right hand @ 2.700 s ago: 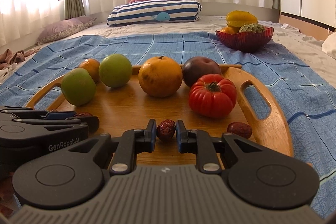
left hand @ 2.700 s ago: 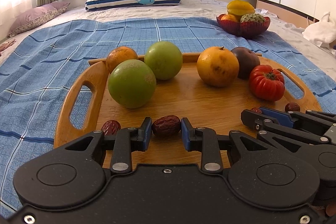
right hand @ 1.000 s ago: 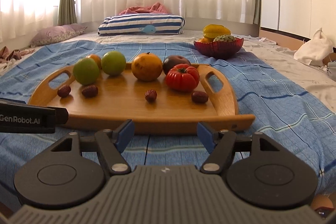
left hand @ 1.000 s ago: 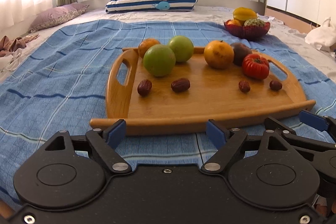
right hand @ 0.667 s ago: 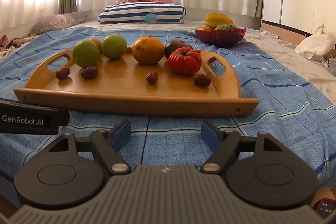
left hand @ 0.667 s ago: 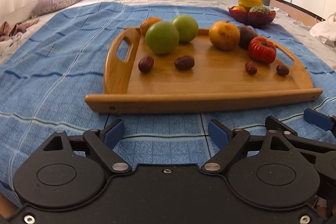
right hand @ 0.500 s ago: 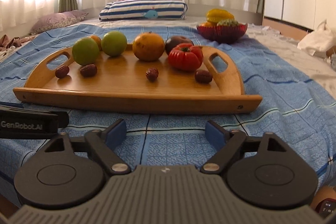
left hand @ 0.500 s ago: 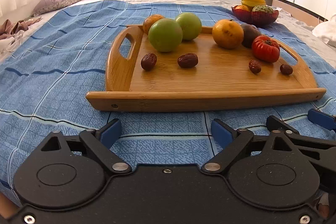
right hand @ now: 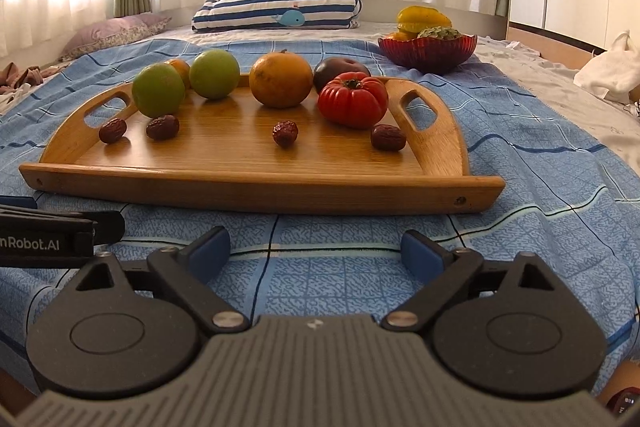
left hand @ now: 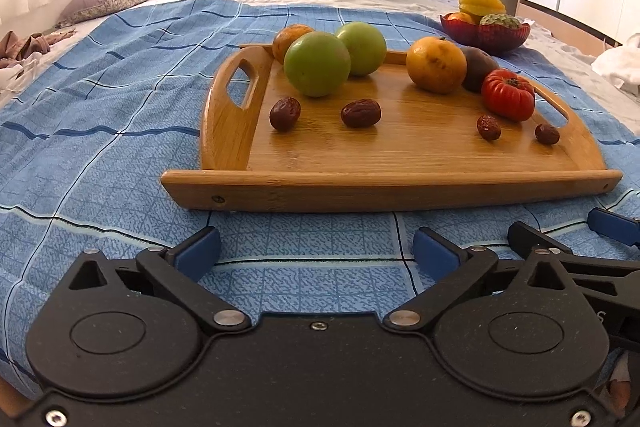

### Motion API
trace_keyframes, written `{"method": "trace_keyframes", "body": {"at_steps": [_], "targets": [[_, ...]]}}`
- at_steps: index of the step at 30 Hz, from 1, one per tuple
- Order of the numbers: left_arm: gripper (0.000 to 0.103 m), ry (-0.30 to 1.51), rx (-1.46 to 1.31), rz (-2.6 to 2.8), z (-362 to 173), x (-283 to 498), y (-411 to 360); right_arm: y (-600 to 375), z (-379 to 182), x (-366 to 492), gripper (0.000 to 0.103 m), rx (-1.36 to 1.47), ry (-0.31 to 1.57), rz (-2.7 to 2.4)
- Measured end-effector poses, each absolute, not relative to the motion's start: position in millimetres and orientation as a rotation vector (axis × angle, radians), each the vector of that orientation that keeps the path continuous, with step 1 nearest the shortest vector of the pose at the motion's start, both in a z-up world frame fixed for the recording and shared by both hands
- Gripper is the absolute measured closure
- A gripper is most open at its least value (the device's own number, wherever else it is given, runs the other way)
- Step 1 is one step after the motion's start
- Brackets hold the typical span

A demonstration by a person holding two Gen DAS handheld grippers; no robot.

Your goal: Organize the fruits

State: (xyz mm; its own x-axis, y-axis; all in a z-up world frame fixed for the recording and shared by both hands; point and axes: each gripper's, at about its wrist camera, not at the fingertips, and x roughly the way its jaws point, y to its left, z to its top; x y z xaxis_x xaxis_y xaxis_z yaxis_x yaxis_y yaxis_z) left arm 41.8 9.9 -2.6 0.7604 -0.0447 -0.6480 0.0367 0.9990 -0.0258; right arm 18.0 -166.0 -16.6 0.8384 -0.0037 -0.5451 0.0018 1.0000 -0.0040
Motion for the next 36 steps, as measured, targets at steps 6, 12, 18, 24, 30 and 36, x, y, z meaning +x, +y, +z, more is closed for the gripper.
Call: {"method": "trace_keyframes", "body": {"at_steps": [6, 12, 18, 24, 30, 36], "targets": [[0.000, 0.704, -0.013, -0.053, -3.3, 42.0, 10.4, -166.2, -17.2, 19.1, 0.004, -0.010, 0.574, -0.004], [0.000, 0.703, -0.017, -0.054, -3.6, 42.3, 10.8, -164.9, -17.7, 18.8, 0.004, -0.017, 0.570, -0.005], [0.000, 0.704, -0.017, -0.055, -3.2, 42.9, 10.9, -164.3, -17.8, 18.4, 0.004, -0.020, 0.568, -0.006], [0.000, 0.708, -0.018, -0.056, -3.2, 43.4, 10.8, -164.1, -18.1, 18.4, 0.004, -0.021, 0.567, -0.006], [0.000, 0.718, -0.018, -0.060, -2.6, 45.1, 11.0, -163.6, -18.2, 18.5, 0.004, -0.024, 0.565, -0.006], [0.000, 0.711, -0.021, -0.047, -3.2, 45.3, 9.8, -163.3, -18.4, 18.5, 0.004, -0.028, 0.565, -0.006]]}}
